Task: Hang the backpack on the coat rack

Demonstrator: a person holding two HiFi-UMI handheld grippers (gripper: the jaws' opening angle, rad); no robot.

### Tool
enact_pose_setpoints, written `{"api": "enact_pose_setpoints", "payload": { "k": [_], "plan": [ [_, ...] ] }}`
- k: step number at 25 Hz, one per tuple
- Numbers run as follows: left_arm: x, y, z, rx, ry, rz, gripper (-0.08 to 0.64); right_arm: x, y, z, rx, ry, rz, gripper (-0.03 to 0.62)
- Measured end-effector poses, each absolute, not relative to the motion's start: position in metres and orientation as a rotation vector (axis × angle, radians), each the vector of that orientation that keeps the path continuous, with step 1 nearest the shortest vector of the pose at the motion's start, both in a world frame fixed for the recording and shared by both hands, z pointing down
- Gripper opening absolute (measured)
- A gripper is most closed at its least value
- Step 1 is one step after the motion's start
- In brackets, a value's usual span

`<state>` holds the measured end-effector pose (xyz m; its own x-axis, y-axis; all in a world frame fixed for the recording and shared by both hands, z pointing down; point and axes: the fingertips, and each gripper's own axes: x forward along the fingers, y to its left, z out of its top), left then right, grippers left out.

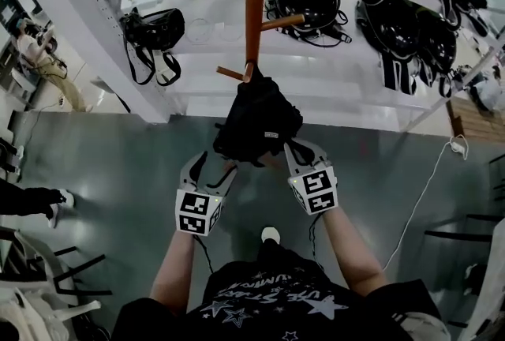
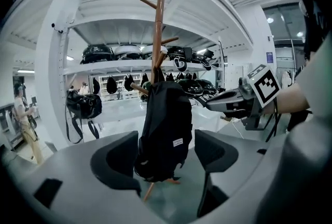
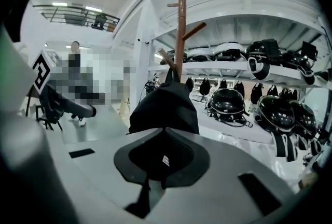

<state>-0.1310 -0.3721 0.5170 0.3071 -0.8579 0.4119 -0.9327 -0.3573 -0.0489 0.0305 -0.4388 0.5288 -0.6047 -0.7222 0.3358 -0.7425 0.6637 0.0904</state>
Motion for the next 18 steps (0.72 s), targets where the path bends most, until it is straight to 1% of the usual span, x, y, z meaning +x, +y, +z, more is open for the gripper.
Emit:
{"api": "enact_pose_setpoints", "payload": {
  "k": [2,4,7,9,11,14,18],
  "plan": [
    [-0.126,-0.365,0.524,2.361,-1.616,0.510,0.351,0.030,-0.431,0.532,1.166,-2.504,0.053,0.012],
    [-0.124,-0.351,0.525,2.368,-1.580,0.488,0.314,0.028,-0.419,0.532,1.185,-2.493,0.044,0.011],
    [-0.127,-0.328,0.518,2.391,-1.568,0.477,0.180,0.023,-0.400,0.525,1.207,-2.491,0.039,0.011],
    [-0.129,-0.313,0.510,2.403,-1.567,0.450,0.114,0.020,-0.387,0.518,1.213,-2.487,0.034,0.011],
    [-0.132,-0.294,0.504,2.409,-1.560,0.433,0.071,0.017,-0.371,0.512,1.215,-2.484,0.023,0.011],
    [-0.136,-0.263,0.506,2.408,-1.542,0.451,0.044,0.013,-0.344,0.504,1.218,-2.483,0.005,0.010],
    [-0.137,-0.231,0.511,2.416,-1.526,0.487,0.032,0.019,-0.310,0.498,1.256,-2.463,-0.018,0.010]
  ]
}}
